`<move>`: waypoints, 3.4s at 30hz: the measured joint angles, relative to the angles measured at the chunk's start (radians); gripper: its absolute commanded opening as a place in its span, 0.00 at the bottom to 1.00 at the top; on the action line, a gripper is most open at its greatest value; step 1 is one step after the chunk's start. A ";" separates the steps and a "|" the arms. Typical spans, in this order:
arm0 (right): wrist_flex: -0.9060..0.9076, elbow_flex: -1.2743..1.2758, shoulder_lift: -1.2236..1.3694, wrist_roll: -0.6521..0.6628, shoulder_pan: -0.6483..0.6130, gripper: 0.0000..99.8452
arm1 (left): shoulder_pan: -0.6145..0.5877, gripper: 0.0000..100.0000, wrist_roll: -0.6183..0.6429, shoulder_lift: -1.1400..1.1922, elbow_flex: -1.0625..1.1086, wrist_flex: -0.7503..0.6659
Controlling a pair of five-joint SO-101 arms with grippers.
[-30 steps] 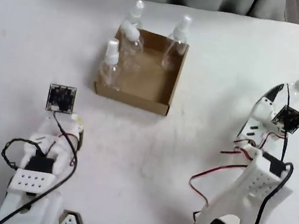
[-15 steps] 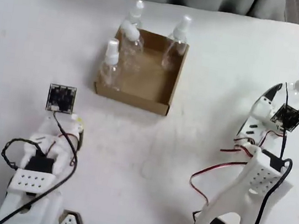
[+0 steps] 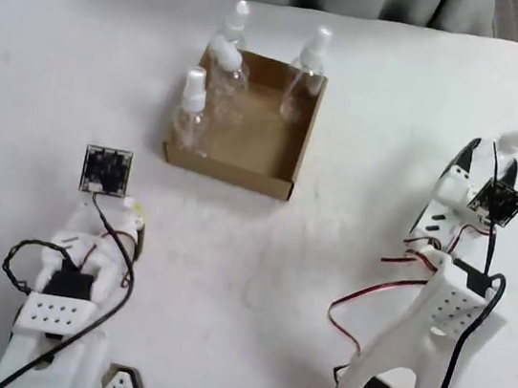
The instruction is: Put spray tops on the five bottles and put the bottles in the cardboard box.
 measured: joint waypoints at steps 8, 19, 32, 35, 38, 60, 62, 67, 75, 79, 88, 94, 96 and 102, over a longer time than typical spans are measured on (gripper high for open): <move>0.000 0.002 -0.008 0.000 -0.002 0.02 | 0.000 0.02 0.000 0.000 0.000 0.000; 0.003 0.232 -0.295 0.000 -0.077 0.02 | 0.000 0.02 0.000 0.000 0.000 0.000; 0.425 0.402 -0.821 -0.002 -0.230 0.02 | 0.000 0.02 0.000 0.000 0.000 0.000; 0.508 0.425 -0.925 -0.005 -0.282 0.02 | 0.000 0.02 0.000 0.000 0.000 0.000; 0.526 0.454 -1.017 -0.006 -0.358 0.02 | 0.000 0.02 0.000 0.000 0.000 0.000; 0.526 0.370 -1.011 -0.006 -0.763 0.02 | 0.000 0.02 -0.035 0.000 0.021 -0.021; 0.526 0.368 -1.013 -0.006 -0.787 0.02 | 0.000 0.02 -0.035 0.000 0.021 -0.025; 0.548 0.368 -1.036 -0.006 -0.816 0.02 | 0.000 0.02 0.037 0.000 0.020 -0.025; 0.706 0.368 -1.149 -0.034 -0.842 0.02 | 0.032 0.02 0.207 0.000 -0.044 -0.025; 0.706 0.368 -1.185 -0.043 -0.862 0.02 | 0.115 0.02 0.212 -0.074 -0.049 0.003; 0.726 0.423 -1.192 -0.049 -0.844 0.02 | 0.215 0.02 0.213 -0.652 0.035 0.364; 0.721 0.425 -1.169 -0.049 -0.841 0.02 | 0.224 0.02 0.215 -0.713 0.080 0.353; 0.710 0.411 -1.114 -0.049 -0.825 0.02 | 0.196 0.02 0.215 -0.710 0.081 0.342; 0.574 0.313 -0.835 -0.049 -0.783 0.02 | 0.114 0.02 0.215 -0.710 0.081 0.339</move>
